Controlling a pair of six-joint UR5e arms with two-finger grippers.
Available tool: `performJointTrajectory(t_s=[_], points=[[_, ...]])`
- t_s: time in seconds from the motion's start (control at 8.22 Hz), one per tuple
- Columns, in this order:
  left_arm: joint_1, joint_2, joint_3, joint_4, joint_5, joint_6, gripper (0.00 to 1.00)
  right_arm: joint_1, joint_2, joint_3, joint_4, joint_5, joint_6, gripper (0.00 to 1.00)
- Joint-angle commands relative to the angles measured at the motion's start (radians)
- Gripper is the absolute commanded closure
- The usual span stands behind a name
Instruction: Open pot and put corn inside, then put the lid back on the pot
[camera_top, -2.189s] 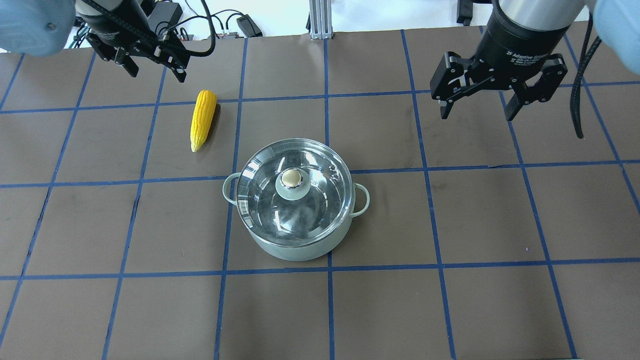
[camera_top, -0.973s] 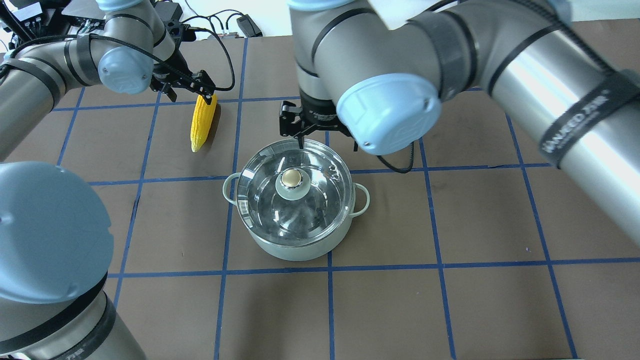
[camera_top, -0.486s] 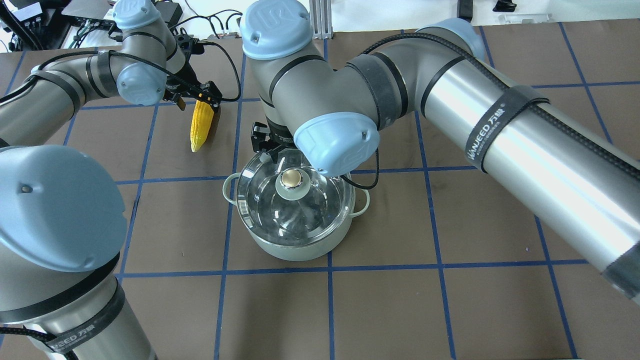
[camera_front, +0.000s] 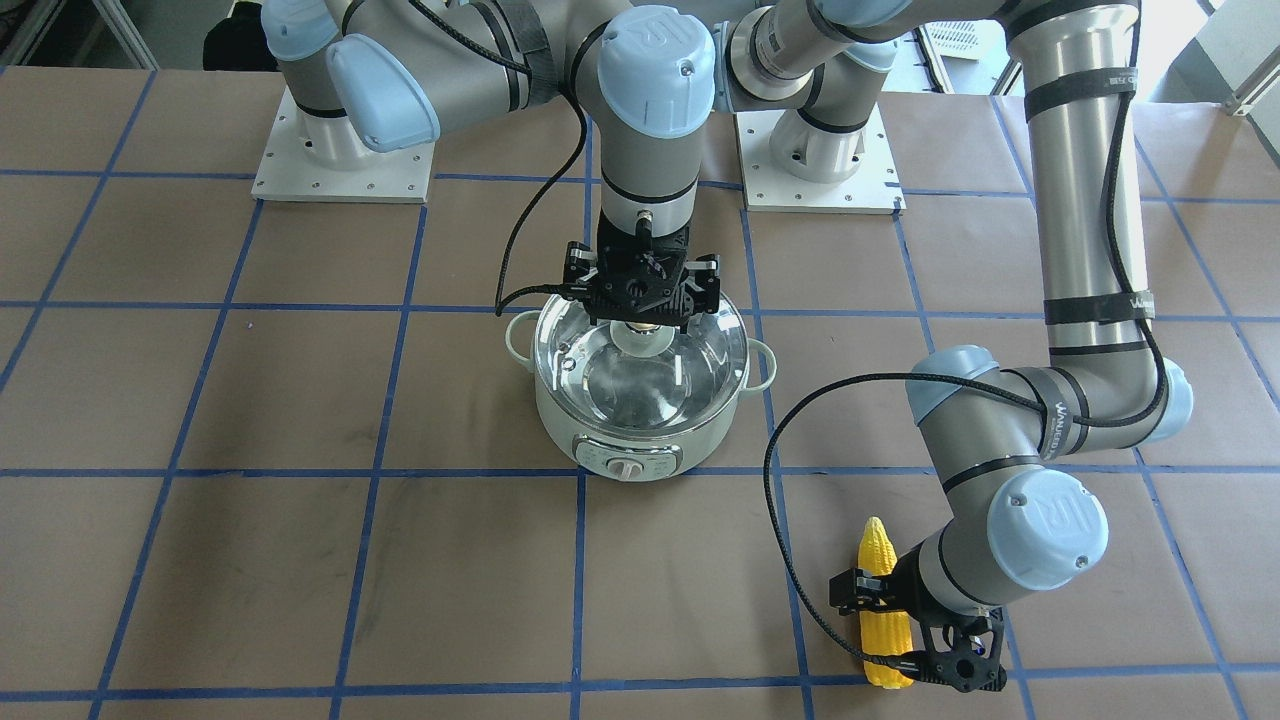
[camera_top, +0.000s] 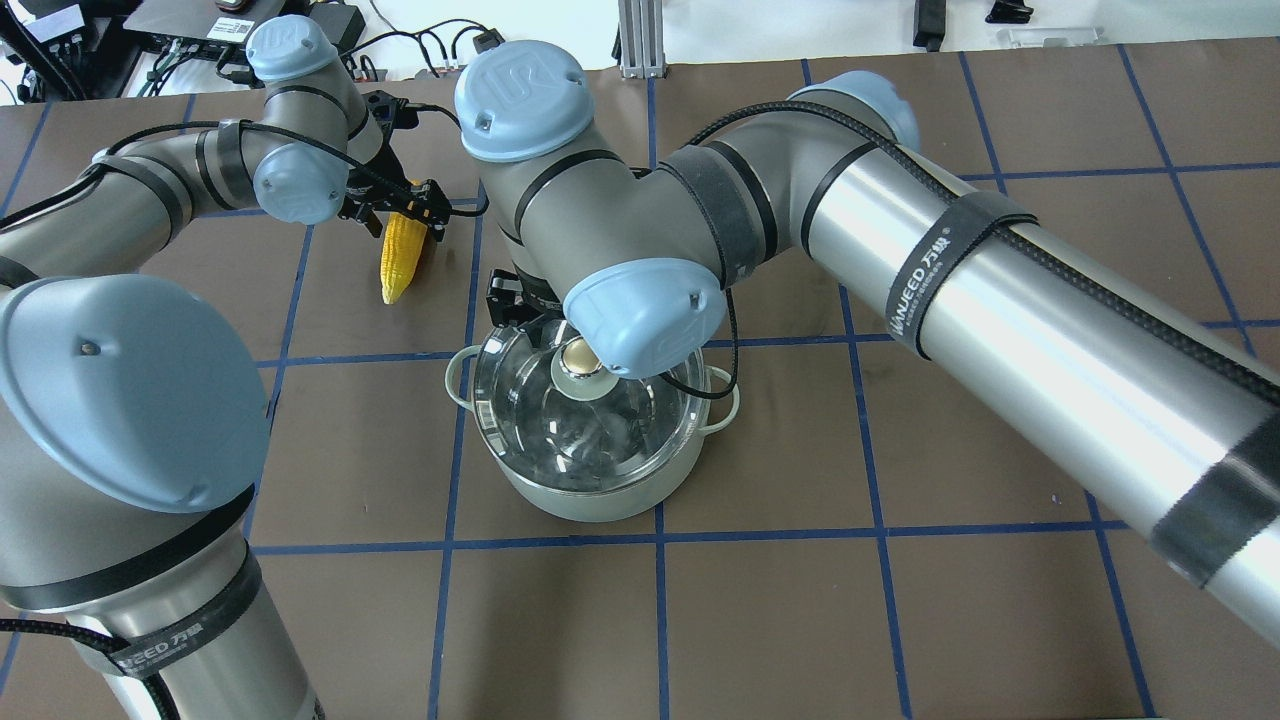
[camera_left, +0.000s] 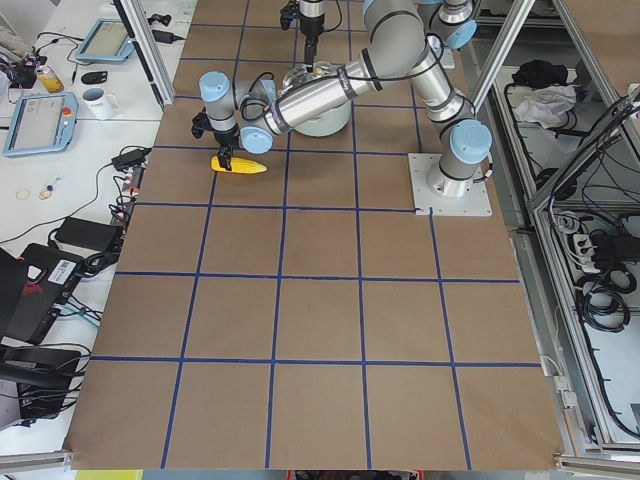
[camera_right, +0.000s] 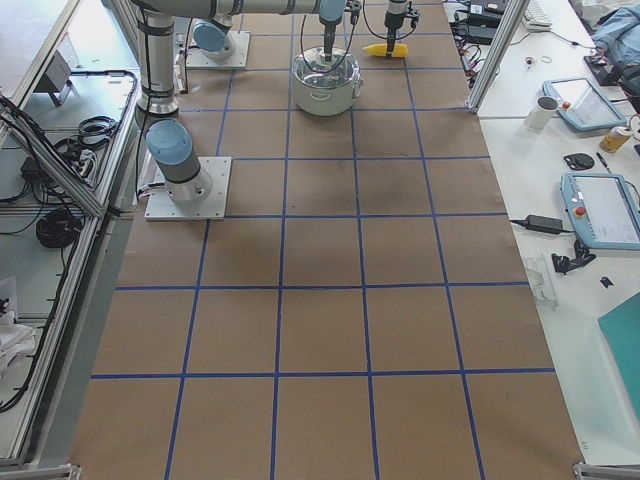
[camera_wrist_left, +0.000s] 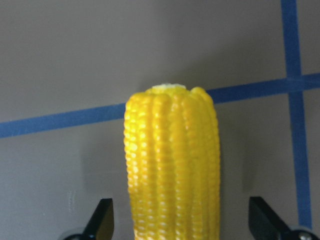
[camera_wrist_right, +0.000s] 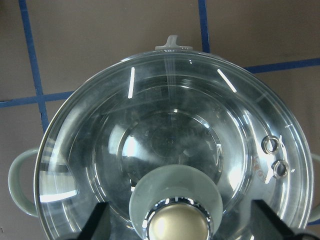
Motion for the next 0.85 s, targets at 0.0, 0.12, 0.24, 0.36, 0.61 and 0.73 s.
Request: performJointTrajectory(t_s=[0.0, 0.12, 0.24, 0.36, 0.61, 0.73], points=[[0.0, -0.015, 0.0, -0.001, 0.0, 0.014, 0.99, 0.002, 0.012, 0.016, -0.003, 0.001, -0.001, 0.06], [0.0, -0.007, 0.0, -0.005, 0.006, 0.016, 1.0, 0.002, 0.012, 0.018, -0.001, 0.003, -0.001, 0.13], [0.0, 0.006, 0.003, -0.01, 0.006, 0.016, 1.0, 0.004, 0.014, 0.024, 0.0, 0.007, 0.002, 0.22], [0.002, 0.023, 0.009, -0.034, 0.007, 0.014, 1.0, 0.004, 0.012, 0.03, -0.001, 0.006, 0.002, 0.27], [0.002, 0.098, 0.015, -0.135, 0.01, 0.013, 1.0, 0.004, 0.012, 0.029, -0.003, 0.004, 0.004, 0.42], [0.0, 0.144, 0.014, -0.178, 0.01, 0.013, 1.0, 0.004, 0.011, 0.024, -0.001, 0.004, 0.004, 0.47]])
